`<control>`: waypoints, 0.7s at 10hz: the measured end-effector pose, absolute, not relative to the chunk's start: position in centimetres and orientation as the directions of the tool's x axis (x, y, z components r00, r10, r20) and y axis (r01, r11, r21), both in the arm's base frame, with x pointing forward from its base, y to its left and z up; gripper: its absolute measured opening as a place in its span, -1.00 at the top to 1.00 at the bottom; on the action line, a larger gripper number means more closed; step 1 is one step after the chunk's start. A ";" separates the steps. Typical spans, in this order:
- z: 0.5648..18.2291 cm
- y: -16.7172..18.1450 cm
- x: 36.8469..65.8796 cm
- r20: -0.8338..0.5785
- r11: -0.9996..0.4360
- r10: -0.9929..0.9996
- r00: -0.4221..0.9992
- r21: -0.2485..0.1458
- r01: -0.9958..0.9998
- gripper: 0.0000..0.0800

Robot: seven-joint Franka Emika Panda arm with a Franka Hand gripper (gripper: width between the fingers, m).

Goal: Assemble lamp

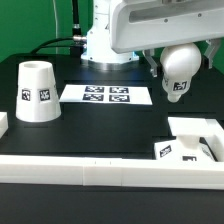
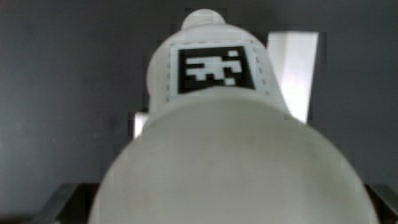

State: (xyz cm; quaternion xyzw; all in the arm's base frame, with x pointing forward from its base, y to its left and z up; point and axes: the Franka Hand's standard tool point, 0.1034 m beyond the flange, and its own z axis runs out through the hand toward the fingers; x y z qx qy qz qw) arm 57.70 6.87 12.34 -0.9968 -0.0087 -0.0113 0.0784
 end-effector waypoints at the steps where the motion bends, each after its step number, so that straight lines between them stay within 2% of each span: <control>1: 12.1 6.5 57.8 0.078 -0.989 0.039 0.996 -0.142 0.050 -0.44; 2: 12.4 6.1 58.6 0.165 -0.991 0.037 0.986 -0.124 0.058 -0.44; 4: 14.3 5.8 59.5 0.266 -0.992 0.034 0.963 -0.104 0.064 -0.44; 6: 15.5 5.6 60.6 0.217 -0.991 0.037 0.975 -0.120 0.064 -0.44; 7: 15.5 5.6 60.8 0.225 -0.991 0.036 0.974 -0.120 0.064 -0.44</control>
Offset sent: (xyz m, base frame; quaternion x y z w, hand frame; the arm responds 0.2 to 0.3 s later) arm 0.0165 -0.0016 0.0378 -0.0253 0.1687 -0.0310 0.9849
